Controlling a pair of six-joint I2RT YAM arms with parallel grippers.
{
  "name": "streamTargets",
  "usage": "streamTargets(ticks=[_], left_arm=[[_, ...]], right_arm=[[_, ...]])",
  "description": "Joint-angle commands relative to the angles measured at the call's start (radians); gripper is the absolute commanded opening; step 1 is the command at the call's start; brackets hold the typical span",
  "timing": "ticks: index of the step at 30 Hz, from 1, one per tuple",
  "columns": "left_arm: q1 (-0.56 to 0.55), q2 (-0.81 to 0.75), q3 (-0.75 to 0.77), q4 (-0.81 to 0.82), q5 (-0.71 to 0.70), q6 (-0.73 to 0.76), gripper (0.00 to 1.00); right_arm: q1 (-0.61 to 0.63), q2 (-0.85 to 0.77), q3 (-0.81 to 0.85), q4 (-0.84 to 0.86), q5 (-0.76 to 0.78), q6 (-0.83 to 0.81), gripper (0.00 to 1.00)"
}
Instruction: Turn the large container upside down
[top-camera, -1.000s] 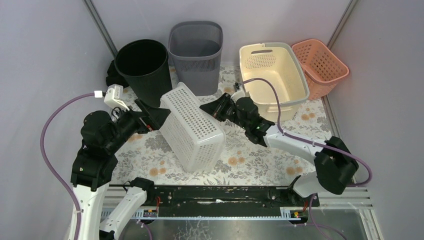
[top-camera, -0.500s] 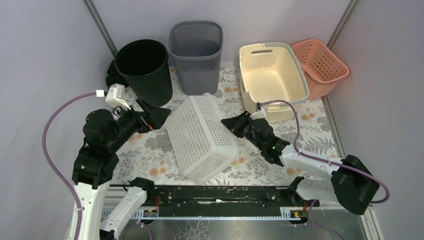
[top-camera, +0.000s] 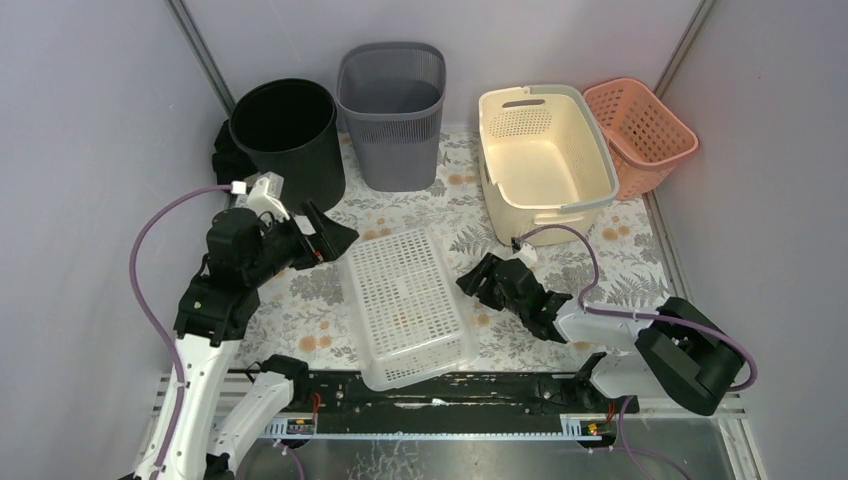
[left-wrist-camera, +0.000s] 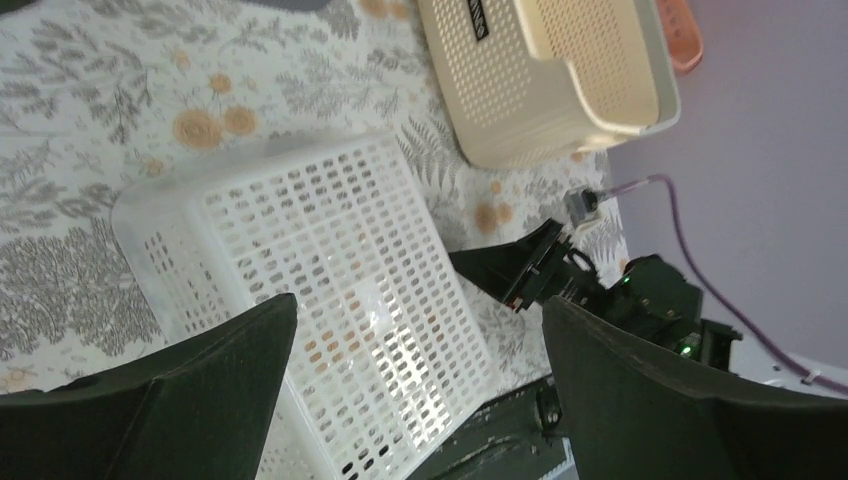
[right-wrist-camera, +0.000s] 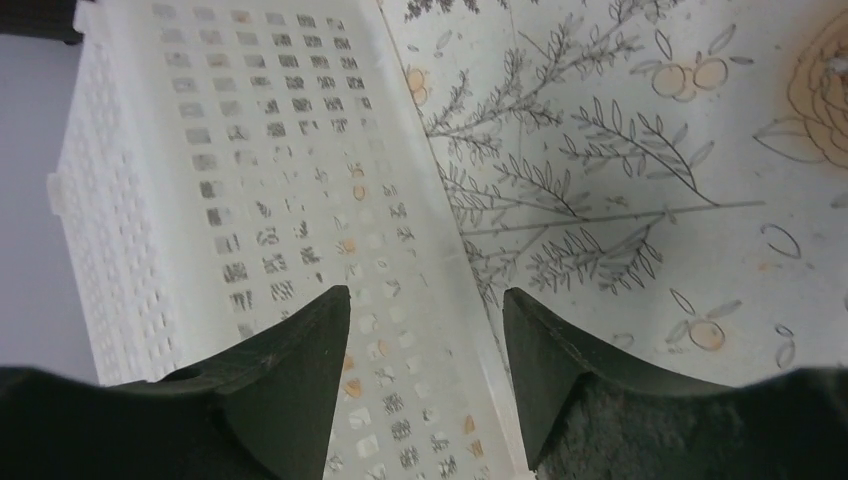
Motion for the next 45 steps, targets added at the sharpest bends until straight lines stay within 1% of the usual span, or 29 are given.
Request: streamTargets(ticks=[1, 7, 9, 10, 13, 16, 21, 24, 29, 31, 33, 36, 39, 42, 45], left_arm=[[-0.004, -0.010, -0.065, 0.026, 0.097, 0.040, 1.00], [-0.005, -0.078, -0.187, -0.044, 0.145, 0.037, 1.00], [-0.005, -0.080, -0.239, -0.049, 0.167, 0.041, 1.00], [-0.007, -0.074, -0.262, -0.052, 0.171, 0.049, 1.00], [-0.012, -0.062, -0.318, -0.044, 0.169, 0.047, 1.00], [-0.023, -0.058, -0.359, 0.002, 0.164, 0.018, 1.00], [-0.041, -0.019, -0.413, 0.119, 0.173, -0.052, 1.00], [-0.048, -0.011, -0.429, 0.197, 0.104, -0.112, 1.00], [-0.061, 0.127, -0.489, 0.378, 0.057, -0.178, 1.00], [-0.066, 0.184, -0.515, 0.461, 0.018, -0.208, 1.00], [-0.070, 0.227, -0.530, 0.529, -0.021, -0.235, 1.00], [-0.069, 0.281, -0.512, 0.575, -0.084, -0.238, 1.00], [-0.067, 0.338, -0.462, 0.582, -0.146, -0.222, 1.00], [-0.050, 0.391, -0.390, 0.550, -0.161, -0.205, 1.00], [-0.048, 0.364, -0.337, 0.505, -0.181, -0.194, 1.00]], right_arm=[[0.000, -0.113, 0.035, -0.126, -0.038, -0.098, 0.65], [0.000, -0.308, 0.093, -0.419, -0.080, -0.227, 0.66], [-0.001, -0.347, 0.111, -0.460, -0.128, -0.261, 0.65], [0.000, -0.358, 0.113, -0.465, -0.188, -0.280, 0.65], [0.001, -0.357, 0.105, -0.413, -0.355, -0.299, 0.64], [0.016, -0.305, 0.105, -0.344, -0.457, -0.311, 0.65], [0.027, -0.160, 0.136, -0.289, -0.467, -0.309, 0.65], [0.031, -0.092, 0.127, -0.209, -0.466, -0.269, 0.63], [0.030, 0.021, 0.148, -0.114, -0.482, -0.219, 0.58], [0.031, 0.065, 0.162, -0.075, -0.487, -0.208, 0.58], [0.032, 0.111, 0.198, -0.074, -0.480, -0.219, 0.58], [0.032, 0.186, 0.265, -0.076, -0.477, -0.240, 0.58], [0.032, 0.270, 0.318, -0.004, -0.511, -0.204, 0.57], [0.036, 0.352, 0.367, 0.059, -0.545, -0.171, 0.56], [0.054, 0.452, 0.444, 0.075, -0.582, -0.171, 0.57]])
